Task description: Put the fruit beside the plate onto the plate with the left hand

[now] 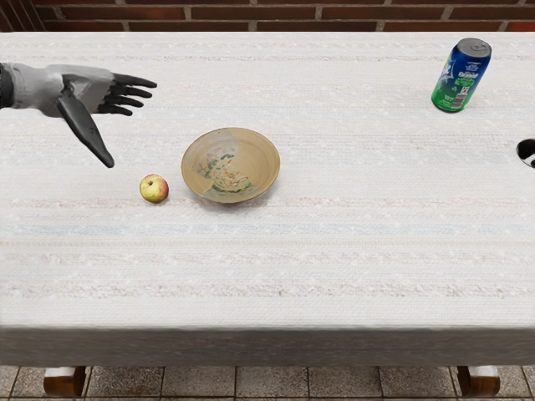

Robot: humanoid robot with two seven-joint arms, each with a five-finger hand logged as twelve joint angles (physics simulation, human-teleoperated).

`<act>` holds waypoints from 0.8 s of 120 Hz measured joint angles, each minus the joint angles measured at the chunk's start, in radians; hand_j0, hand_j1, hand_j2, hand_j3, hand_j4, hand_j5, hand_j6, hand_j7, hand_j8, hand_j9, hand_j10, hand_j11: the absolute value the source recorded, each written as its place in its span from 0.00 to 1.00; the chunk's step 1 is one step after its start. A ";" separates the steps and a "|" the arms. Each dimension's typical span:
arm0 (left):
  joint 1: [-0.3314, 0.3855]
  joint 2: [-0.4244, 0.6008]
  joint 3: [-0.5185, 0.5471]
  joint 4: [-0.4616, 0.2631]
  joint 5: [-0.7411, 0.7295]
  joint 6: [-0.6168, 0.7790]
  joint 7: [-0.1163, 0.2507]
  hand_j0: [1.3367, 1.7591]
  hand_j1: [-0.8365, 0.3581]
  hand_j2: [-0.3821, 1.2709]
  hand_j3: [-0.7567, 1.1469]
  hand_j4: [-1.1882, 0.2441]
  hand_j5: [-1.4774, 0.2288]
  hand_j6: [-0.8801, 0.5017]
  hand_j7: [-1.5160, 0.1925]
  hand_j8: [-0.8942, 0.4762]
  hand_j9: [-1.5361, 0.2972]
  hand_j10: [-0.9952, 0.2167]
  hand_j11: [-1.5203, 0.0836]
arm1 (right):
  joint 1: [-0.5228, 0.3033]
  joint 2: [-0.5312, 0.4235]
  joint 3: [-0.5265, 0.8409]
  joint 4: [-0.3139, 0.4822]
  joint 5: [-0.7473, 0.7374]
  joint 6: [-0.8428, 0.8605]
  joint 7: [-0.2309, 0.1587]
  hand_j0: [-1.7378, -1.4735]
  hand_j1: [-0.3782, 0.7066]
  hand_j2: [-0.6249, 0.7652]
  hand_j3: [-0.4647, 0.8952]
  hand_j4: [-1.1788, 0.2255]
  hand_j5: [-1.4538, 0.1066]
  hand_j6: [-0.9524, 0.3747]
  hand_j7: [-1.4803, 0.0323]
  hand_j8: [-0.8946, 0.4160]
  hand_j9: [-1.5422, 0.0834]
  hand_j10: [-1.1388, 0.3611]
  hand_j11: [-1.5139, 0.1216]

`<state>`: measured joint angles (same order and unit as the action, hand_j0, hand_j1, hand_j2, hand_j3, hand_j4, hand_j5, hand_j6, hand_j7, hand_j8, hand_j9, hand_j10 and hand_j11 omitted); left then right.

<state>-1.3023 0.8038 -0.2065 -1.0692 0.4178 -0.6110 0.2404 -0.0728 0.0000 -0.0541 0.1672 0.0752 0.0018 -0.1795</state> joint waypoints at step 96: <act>0.015 -0.182 0.235 -0.357 0.572 0.600 0.370 0.76 0.93 0.24 0.40 0.79 0.82 0.59 0.84 0.61 0.80 0.77 0.90 | 0.001 0.000 0.001 0.000 0.000 0.000 0.000 0.30 0.03 0.45 0.34 0.84 0.93 0.72 0.98 0.68 0.95 0.76 0.93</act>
<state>-1.2871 0.6219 0.0282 -1.4263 0.9902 -0.0107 0.6101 -0.0716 0.0000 -0.0534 0.1672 0.0751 0.0015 -0.1795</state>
